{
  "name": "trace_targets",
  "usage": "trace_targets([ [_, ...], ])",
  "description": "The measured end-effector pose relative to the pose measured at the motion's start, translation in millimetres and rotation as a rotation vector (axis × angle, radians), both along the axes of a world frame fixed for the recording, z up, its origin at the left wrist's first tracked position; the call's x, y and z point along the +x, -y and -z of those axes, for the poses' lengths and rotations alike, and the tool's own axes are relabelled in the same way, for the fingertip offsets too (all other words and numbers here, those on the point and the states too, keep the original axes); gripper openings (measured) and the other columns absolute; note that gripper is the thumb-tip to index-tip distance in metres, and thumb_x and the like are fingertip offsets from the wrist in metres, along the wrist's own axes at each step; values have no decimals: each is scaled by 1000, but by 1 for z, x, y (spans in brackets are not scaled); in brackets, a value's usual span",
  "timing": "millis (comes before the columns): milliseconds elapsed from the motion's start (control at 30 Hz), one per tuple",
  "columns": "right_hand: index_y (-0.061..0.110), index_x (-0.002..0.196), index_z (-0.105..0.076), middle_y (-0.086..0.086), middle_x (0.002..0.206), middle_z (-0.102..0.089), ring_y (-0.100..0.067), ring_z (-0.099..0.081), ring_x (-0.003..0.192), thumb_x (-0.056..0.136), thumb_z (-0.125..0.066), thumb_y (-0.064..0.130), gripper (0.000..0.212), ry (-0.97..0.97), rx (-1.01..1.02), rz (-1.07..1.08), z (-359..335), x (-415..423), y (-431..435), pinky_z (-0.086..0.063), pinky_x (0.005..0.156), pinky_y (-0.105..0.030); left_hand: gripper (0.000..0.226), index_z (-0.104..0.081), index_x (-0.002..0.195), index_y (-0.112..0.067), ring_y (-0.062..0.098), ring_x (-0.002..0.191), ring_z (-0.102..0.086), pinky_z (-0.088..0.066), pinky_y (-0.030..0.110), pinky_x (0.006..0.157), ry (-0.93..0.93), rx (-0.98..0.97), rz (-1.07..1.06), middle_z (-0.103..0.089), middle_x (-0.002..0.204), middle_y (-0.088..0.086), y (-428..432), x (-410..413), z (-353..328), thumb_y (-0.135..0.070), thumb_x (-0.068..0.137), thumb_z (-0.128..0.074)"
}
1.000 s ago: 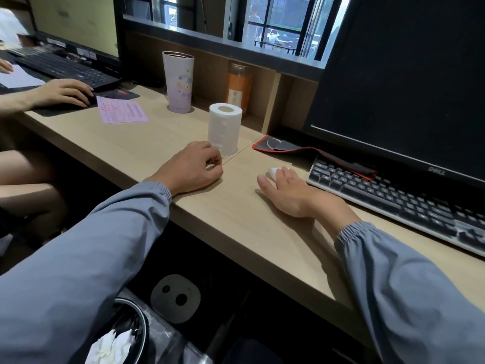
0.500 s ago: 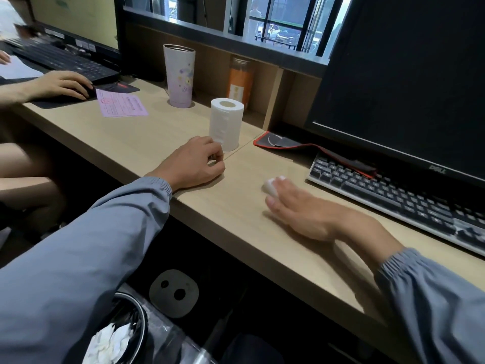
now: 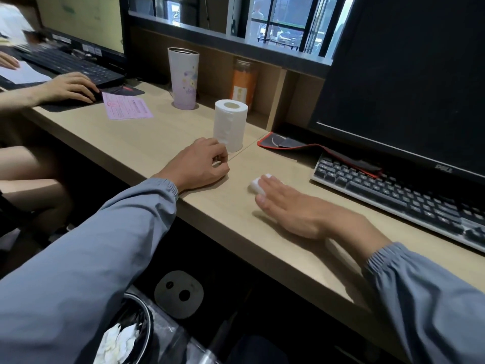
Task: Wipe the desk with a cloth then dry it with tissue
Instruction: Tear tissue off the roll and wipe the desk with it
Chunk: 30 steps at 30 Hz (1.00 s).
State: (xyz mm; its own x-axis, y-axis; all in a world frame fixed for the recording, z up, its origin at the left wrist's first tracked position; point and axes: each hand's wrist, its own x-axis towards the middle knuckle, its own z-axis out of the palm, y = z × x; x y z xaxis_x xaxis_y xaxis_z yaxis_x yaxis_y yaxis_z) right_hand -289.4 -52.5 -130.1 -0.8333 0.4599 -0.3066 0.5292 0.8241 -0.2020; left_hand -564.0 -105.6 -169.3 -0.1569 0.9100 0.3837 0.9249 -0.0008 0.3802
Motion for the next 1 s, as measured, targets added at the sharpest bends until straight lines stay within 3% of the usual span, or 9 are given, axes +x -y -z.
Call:
trace_targets([
  [133,21,164,10,5,171,19,-7,22,153,98,-6,74,86,-5,35,64,5,-20,-9,9,125,-31,10,-63,92,-27,19,102,-51,-51,43,93,-7,-19,-7,-57,100,-8,1,0,-2,-36,91,-61],
  [333,25,164,10,14,168,21,2,25,150,101,-13,70,81,-44,53,-229,13,-13,65,11,125,-27,23,-64,91,-26,19,104,-51,-50,46,94,26,-41,-6,-58,102,-7,2,1,-3,-43,82,-52],
  [600,24,164,7,4,172,15,-8,19,155,100,-8,71,81,-12,47,43,4,-34,-8,7,121,-28,21,-66,93,-25,19,104,-51,-50,45,95,23,-52,-13,-57,101,-8,4,2,-4,-40,85,-54],
  [833,26,164,11,13,169,22,3,27,149,100,-13,73,83,-52,43,-250,14,-26,76,10,126,-28,24,-67,92,-23,19,105,-51,-49,43,96,54,-61,-7,-59,102,-7,1,-1,-4,-40,84,-52],
  [1000,28,164,9,10,170,18,3,21,151,102,-11,68,77,-15,24,-139,5,-28,33,10,124,-24,29,-68,93,-23,20,106,-53,-50,45,97,42,-56,-11,-60,103,-6,4,-1,-5,-43,82,-50],
])
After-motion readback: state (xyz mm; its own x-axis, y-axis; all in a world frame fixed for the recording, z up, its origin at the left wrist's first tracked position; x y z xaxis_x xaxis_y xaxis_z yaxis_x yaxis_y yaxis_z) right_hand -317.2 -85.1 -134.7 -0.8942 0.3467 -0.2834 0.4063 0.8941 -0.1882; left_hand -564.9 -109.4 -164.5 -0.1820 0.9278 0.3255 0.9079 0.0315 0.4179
